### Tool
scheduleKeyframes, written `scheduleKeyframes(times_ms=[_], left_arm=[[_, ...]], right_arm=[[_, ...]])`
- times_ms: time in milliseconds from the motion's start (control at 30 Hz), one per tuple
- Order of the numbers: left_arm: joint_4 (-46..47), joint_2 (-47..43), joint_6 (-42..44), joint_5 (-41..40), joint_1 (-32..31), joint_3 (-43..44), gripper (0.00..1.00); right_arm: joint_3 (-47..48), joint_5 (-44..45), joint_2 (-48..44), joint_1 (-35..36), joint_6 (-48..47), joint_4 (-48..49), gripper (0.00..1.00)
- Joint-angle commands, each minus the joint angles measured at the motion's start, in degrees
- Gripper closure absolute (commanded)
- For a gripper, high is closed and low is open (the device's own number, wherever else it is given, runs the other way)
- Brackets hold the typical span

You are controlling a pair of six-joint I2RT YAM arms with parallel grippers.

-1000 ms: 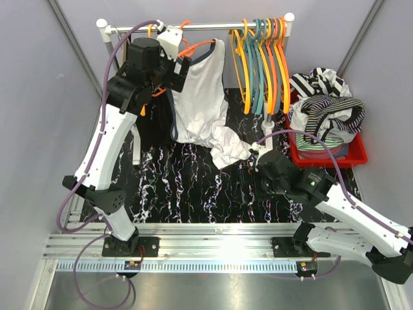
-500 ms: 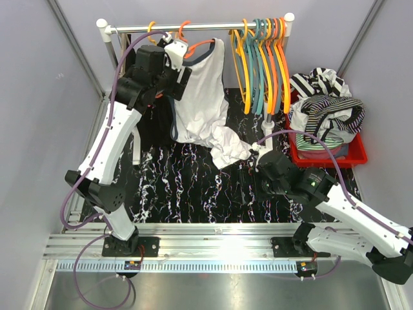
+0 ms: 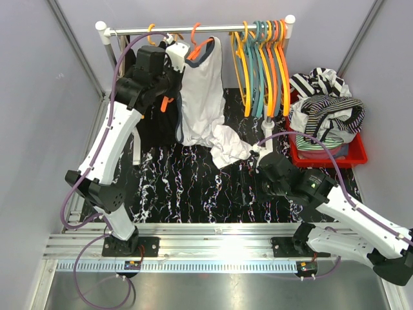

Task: Remove the tank top from the hanger

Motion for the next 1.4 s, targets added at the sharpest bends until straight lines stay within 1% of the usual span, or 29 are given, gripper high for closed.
scheduleKeyframes(times_ms=[0, 67, 100, 200, 333, 533, 633, 767, 833, 867, 900, 933, 967, 1000, 1033, 1067, 1133, 1167, 1233, 1333, 1367], left_arm=[[0.61, -2.29, -2.66, -1.52, -0.27, 1.25, 1.0], [3.76, -3.17, -4.07, -1.61, -0.36, 0.73, 1.0], [4.39, -3.61, -4.68, -4.48, -0.45, 1.16, 1.0], [5.98, -3.62, -5.57, -7.48, -1.06, 3.18, 1.0], [9.31, -4.58, -5.4, -11.09, -2.64, 3.54, 1.0], [13.27, -5.11, -5.39, -12.68, -4.23, 3.54, 1.0], [15.38, -6.78, -5.4, -13.91, -5.02, 1.96, 1.0], [13.28, -9.76, -7.06, -13.65, -5.81, -0.5, 1.0], [11.18, -13.53, -7.94, -13.39, -6.68, -5.05, 1.0], [10.9, -15.38, -8.12, -14.08, -8.43, -7.51, 1.0], [10.81, -19.75, -8.12, -14.7, -9.67, -13.45, 1.0], [10.73, -22.23, -10.21, -15.05, -10.98, -16.65, 1.0], [10.38, -24.51, -10.84, -15.84, -13.87, -19.81, 1.0], [9.85, -28.97, -11.63, -16.63, -15.29, -25.41, 1.0], [8.45, -31.11, -13.55, -17.42, -16.69, -27.9, 1.0], [7.66, -35.13, -14.96, -17.86, -18.88, -32.28, 1.0], [5.64, -39.19, -18.3, -17.17, -20.66, -36.43, 1.0], [4.67, -43.22, -21.19, -16.99, -22.4, -39.85, 1.0], [1.43, -46.93, -24.1, -16.73, -23.73, -42.5, 1.0], [-2.96, -52.82, -29.19, -13.48, -25.41, -46.2, 1.0], [-3.94, -55.01, -30.0, -10.86, -25.5, -47.86, 1.0]], right_arm=[[-0.21, -0.44, -1.46, 0.5, 0.89, 2.22, 0.04], [-0.65, -0.36, -1.64, 0.5, 0.89, 2.22, 0.04], [-0.74, -0.35, -1.81, 0.59, 0.98, 2.13, 0.03], [-0.92, 0.26, -2.43, 0.59, 1.07, 2.04, 0.03], [-1.79, 0.26, -3.31, 0.5, 1.33, 2.22, 0.03], [-2.06, 0.44, -3.4, 0.59, 1.25, 2.04, 0.02], [-2.15, 0.44, -3.49, 0.5, 1.16, 1.95, 0.02], [-2.15, 0.35, -3.92, 0.59, 1.07, 1.78, 0.01], [-1.27, 0.78, -4.36, 0.59, 0.9, 1.6, 0.0], [-0.92, 0.79, -4.63, 0.5, 0.89, 1.52, 0.0], [-0.57, 0.87, -5.24, 0.59, 0.81, 1.6, 0.0], [0.04, 0.79, -5.42, 0.5, 0.46, 2.04, 0.0], [0.4, 0.79, -5.59, 0.59, 0.19, 2.3, 0.0], [0.66, 0.87, -5.68, 0.5, -0.24, 2.48, 0.0], [1.27, 0.96, -5.51, 0.5, -0.51, 2.57, 0.0], [1.45, 1.14, -4.98, 0.5, -0.77, 2.57, 0.0], [1.98, 0.97, -4.46, 0.59, -1.47, 3.44, 0.0], [2.33, 0.96, -3.67, 0.5, -1.48, 3.54, 0.0], [3.56, 1.14, -3.05, 0.5, -1.57, 4.5, 0.0], [5.49, 1.93, -2.17, 0.5, -1.39, 7.04, 0.0], [6.02, 1.93, -1.38, 0.5, -1.04, 7.92, 0.0]])
